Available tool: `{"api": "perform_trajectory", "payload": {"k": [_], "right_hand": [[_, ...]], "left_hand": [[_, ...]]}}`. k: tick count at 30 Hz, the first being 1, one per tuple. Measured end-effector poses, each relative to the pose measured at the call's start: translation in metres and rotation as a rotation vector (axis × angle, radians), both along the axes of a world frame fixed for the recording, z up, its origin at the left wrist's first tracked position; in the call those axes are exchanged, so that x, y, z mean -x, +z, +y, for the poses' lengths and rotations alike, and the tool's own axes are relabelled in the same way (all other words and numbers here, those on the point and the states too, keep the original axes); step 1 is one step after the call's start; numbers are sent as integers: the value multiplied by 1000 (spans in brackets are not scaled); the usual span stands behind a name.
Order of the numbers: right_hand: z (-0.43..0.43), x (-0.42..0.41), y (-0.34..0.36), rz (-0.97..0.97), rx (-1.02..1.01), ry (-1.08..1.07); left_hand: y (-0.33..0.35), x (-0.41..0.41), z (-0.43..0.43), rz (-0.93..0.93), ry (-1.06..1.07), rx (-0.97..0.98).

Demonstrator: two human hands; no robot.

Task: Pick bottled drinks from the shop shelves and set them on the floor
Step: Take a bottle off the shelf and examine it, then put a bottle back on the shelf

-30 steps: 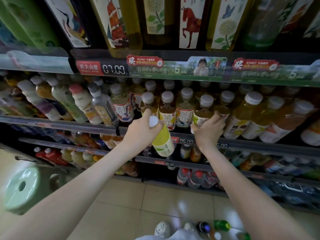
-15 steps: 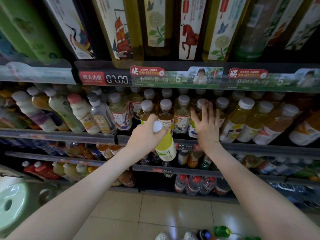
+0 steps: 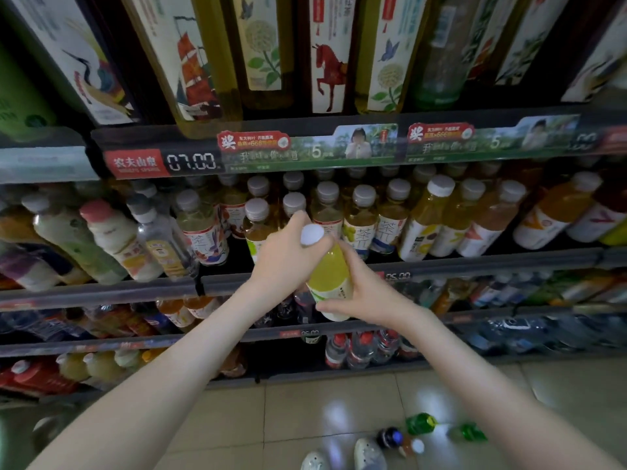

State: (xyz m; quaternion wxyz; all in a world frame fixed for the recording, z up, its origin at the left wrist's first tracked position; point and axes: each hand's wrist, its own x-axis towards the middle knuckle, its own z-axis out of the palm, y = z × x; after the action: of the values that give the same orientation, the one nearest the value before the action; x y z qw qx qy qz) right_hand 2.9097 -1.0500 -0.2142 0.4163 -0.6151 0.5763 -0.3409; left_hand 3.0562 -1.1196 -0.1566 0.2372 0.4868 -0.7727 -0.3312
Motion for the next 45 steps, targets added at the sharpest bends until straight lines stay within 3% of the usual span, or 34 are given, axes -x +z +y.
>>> {"api": "perform_trajectory", "payload": {"k": [3, 7, 9, 13, 15, 18, 24, 29, 37, 41, 45], "right_hand": [[16, 3, 3, 41, 86, -281], [44, 31, 13, -91, 27, -417], [58, 47, 18, -152, 31, -455], [80, 72, 30, -207, 90, -480], [93, 88, 36, -221, 101, -498], [116, 114, 39, -226, 135, -479], [180, 181, 38, -244, 146, -470], [220, 246, 48, -229, 116, -461], [245, 302, 65, -43, 57, -582], [242, 313, 55, -33, -28, -575], [233, 322, 40, -63, 12, -625]], "left_hand": [[1, 23, 3, 46, -84, -32], [13, 51, 11, 277, -221, -281], [15, 62, 19, 349, -285, -316], [-11, 69, 35, 195, -344, -200], [-25, 72, 50, 107, -436, -348], [-30, 92, 82, 115, -669, -517], [-21, 178, 153, 76, -530, -256], [-19, 244, 206, 99, -404, -163], [-7, 293, 250, -178, -287, 140], [-19, 310, 251, -272, -244, 161], [-33, 316, 230, -231, -301, 56]]}}
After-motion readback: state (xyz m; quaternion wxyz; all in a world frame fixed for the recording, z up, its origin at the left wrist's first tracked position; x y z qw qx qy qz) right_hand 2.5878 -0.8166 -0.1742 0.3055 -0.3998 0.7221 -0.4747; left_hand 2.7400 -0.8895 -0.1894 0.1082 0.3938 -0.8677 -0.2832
